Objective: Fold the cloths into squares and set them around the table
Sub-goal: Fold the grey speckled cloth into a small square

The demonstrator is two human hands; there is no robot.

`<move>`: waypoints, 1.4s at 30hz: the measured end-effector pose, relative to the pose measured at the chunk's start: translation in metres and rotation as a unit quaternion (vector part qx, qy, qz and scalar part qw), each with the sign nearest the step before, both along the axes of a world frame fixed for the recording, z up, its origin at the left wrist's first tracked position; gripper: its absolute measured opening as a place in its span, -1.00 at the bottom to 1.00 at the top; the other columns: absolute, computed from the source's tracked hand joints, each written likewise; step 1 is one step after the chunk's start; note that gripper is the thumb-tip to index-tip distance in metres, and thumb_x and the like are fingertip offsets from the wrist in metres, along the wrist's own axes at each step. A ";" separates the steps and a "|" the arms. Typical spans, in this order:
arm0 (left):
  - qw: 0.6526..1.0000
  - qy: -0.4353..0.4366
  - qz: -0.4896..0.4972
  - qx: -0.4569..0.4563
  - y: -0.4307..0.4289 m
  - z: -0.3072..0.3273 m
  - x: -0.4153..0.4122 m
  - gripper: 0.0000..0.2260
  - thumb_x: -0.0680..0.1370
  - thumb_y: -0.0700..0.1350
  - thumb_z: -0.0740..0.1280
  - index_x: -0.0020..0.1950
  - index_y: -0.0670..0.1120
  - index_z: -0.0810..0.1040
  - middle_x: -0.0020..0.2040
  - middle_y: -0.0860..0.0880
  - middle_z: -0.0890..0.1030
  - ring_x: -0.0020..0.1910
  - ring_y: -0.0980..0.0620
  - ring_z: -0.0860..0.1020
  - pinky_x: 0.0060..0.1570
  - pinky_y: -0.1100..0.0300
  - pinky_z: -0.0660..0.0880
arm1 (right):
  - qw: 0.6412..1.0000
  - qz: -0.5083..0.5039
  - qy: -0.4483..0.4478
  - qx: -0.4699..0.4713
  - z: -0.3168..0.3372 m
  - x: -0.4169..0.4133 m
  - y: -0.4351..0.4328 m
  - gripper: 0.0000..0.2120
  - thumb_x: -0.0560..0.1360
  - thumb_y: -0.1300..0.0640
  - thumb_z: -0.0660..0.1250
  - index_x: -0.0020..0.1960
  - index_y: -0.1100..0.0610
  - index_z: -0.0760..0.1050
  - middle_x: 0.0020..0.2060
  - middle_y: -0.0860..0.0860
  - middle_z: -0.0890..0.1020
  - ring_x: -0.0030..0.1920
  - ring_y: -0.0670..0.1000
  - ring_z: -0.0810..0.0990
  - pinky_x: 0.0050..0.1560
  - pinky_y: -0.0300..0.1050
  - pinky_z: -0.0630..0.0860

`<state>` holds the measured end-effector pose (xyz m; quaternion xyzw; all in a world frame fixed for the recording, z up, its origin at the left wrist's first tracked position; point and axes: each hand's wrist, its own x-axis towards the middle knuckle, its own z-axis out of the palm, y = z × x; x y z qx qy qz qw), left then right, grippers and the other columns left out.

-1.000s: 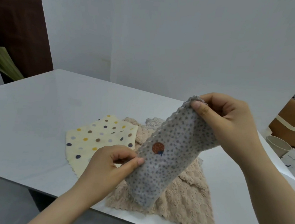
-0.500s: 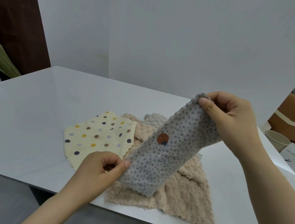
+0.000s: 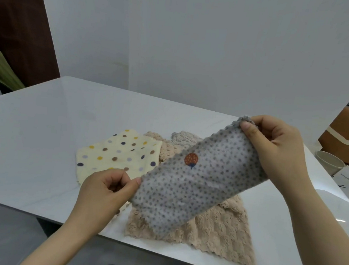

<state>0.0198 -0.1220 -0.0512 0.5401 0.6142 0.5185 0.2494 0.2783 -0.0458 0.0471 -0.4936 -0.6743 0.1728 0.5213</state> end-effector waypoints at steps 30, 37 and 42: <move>0.996 -0.060 0.059 -0.036 0.040 -0.013 0.005 -0.70 0.53 0.11 0.27 -0.20 -0.11 0.54 -0.25 -0.20 0.61 -0.26 -0.17 0.57 -0.31 0.08 0.41 | 0.989 -0.069 0.015 -0.132 -0.095 0.010 0.005 -0.84 0.56 0.05 0.30 -0.19 -0.01 0.53 -0.41 -0.07 0.58 -0.36 -0.19 0.53 -0.31 -0.22 0.36; 0.990 -0.108 -0.017 -0.089 0.038 -0.018 0.000 -0.87 0.52 -0.11 0.36 -0.12 -0.16 0.59 -0.21 -0.29 0.64 -0.17 -0.22 0.63 -0.05 -0.13 0.59 | 0.986 -0.080 0.036 -0.143 -0.097 0.010 0.003 -0.82 0.50 0.06 0.37 -0.27 0.03 0.58 -0.33 0.00 0.63 -0.25 -0.02 0.58 -0.21 -0.13 0.47; 0.991 -0.118 -0.010 -0.065 0.034 -0.008 0.007 -0.88 0.53 -0.08 0.34 -0.17 -0.08 0.60 -0.21 -0.15 0.61 -0.22 -0.02 0.56 -0.05 -0.10 0.55 | 0.988 -0.017 0.053 -0.142 -0.073 -0.003 -0.012 -0.84 0.50 0.08 0.38 -0.24 0.07 0.60 -0.39 0.24 0.58 -0.42 0.04 0.51 -0.32 -0.14 0.46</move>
